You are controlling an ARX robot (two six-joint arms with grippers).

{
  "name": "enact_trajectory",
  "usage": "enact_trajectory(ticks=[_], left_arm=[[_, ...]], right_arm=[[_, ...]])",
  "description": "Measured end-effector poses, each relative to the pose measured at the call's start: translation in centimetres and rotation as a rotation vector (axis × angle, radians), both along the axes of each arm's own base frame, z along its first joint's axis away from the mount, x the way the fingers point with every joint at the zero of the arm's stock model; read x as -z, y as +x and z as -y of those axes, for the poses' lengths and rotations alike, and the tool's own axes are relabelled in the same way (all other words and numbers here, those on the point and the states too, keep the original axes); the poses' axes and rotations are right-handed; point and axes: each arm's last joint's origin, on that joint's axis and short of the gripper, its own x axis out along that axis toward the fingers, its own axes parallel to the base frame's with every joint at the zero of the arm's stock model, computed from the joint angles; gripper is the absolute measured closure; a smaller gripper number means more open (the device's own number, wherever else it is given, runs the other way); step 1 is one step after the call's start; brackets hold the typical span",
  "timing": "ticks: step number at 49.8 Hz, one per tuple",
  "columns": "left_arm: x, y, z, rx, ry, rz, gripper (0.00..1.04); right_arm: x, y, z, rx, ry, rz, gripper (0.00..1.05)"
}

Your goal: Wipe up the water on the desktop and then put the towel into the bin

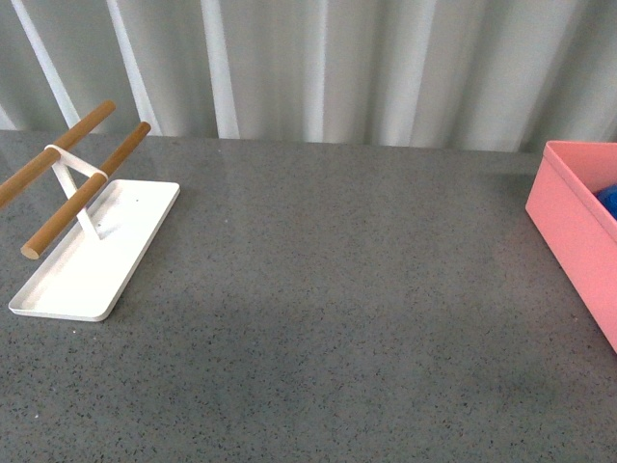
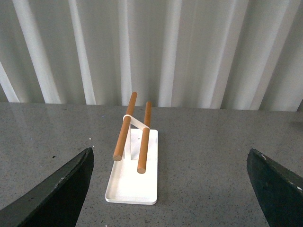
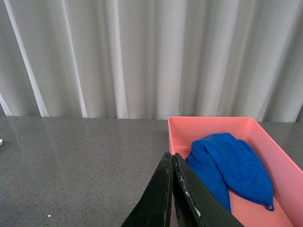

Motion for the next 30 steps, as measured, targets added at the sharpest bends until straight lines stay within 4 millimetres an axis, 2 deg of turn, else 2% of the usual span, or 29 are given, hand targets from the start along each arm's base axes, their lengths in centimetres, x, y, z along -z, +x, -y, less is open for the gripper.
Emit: enact_trajectory(ticks=[8,11,18,30], left_arm=[[0.0,0.0,0.0,0.0,0.0,0.0,0.07],[0.0,0.0,0.0,0.0,0.0,0.0,0.07],[0.0,0.0,0.0,0.0,0.0,0.0,0.07],[0.0,0.0,0.0,0.0,0.0,0.0,0.07]], right_arm=[[0.01,0.0,0.0,0.0,0.0,-0.001,0.99],[0.01,0.0,0.0,0.0,0.0,-0.001,0.91],[0.01,0.0,0.0,0.0,0.0,-0.001,0.62],[0.01,0.0,0.0,0.0,0.0,-0.001,0.25]])
